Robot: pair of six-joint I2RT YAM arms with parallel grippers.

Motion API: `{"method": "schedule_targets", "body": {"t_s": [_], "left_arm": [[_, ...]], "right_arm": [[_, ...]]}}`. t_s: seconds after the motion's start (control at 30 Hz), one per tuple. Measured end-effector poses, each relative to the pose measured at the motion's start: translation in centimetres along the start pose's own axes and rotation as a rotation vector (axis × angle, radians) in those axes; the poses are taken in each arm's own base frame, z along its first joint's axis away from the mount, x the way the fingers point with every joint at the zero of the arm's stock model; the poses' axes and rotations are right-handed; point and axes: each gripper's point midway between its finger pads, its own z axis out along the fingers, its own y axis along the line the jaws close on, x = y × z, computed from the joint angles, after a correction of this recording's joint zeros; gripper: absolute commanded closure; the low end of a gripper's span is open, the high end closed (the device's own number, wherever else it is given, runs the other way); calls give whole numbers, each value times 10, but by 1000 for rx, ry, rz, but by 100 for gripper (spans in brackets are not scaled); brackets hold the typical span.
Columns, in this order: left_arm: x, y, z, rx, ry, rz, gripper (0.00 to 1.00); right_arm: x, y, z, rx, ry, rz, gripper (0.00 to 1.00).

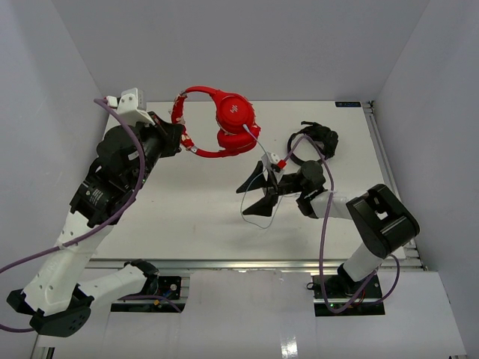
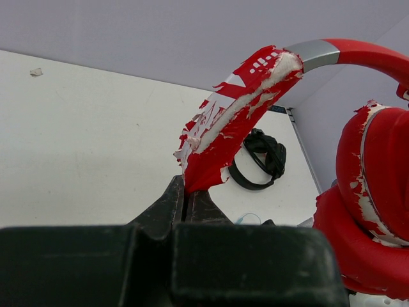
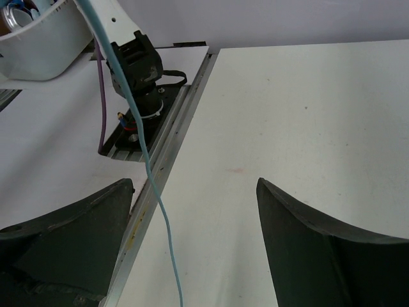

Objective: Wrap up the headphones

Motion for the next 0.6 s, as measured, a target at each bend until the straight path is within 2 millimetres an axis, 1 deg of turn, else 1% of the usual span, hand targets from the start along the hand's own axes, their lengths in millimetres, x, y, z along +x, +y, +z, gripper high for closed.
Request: {"method": "schedule_targets", "body": {"t_s": [0.2, 0.37, 0.6], "left_arm": [[-1, -1, 2, 5, -10, -4, 100], [3, -1, 5, 4, -11, -3, 100], [1, 1, 5, 1, -22, -4, 100]], "right_arm": [[7, 7, 16, -24, 2, 28, 16], [16, 11, 27, -35, 7, 53, 16], [35, 7, 35, -22, 22, 116, 23]]}}
